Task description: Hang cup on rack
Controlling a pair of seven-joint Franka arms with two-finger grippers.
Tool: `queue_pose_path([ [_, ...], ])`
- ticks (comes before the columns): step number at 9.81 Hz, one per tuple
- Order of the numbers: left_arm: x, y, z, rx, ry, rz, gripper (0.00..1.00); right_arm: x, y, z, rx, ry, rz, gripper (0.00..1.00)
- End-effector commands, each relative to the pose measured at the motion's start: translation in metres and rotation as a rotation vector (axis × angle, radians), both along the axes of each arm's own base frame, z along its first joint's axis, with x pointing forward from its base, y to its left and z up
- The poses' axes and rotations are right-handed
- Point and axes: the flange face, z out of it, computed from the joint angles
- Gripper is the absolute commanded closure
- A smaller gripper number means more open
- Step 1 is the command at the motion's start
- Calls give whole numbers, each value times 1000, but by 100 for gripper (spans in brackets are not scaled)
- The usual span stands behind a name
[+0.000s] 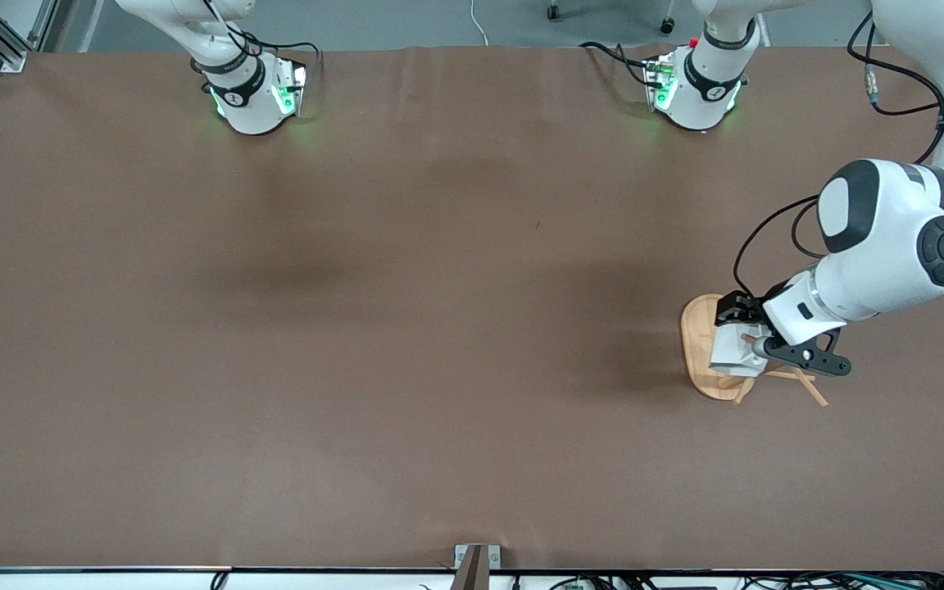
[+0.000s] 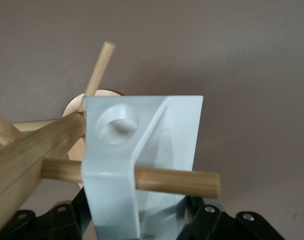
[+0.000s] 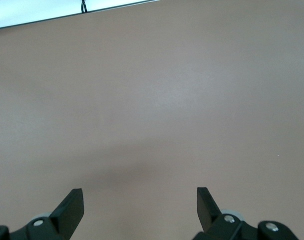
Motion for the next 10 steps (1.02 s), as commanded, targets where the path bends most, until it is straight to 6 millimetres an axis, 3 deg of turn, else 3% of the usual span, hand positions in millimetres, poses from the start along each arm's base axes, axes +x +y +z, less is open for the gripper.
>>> queue_pose_path([
  [1,4,3,-21,20,11,-28,62,-3,-4,1,-18,3,7,0],
  [2,5,3,-19,14,8,-24,7,-2,-3,2,-22,-2,9,0],
  [3,8,3,-13,14,-2,-13,0,-3,-5,3,-33,5,9,0],
  [6,2,4,23,25,-19,17,0,-7,-5,-1,-25,37,-5,0],
  [10,-34,-4,131,86,-86,111,0,-7,-5,-1,-14,38,-1,0],
])
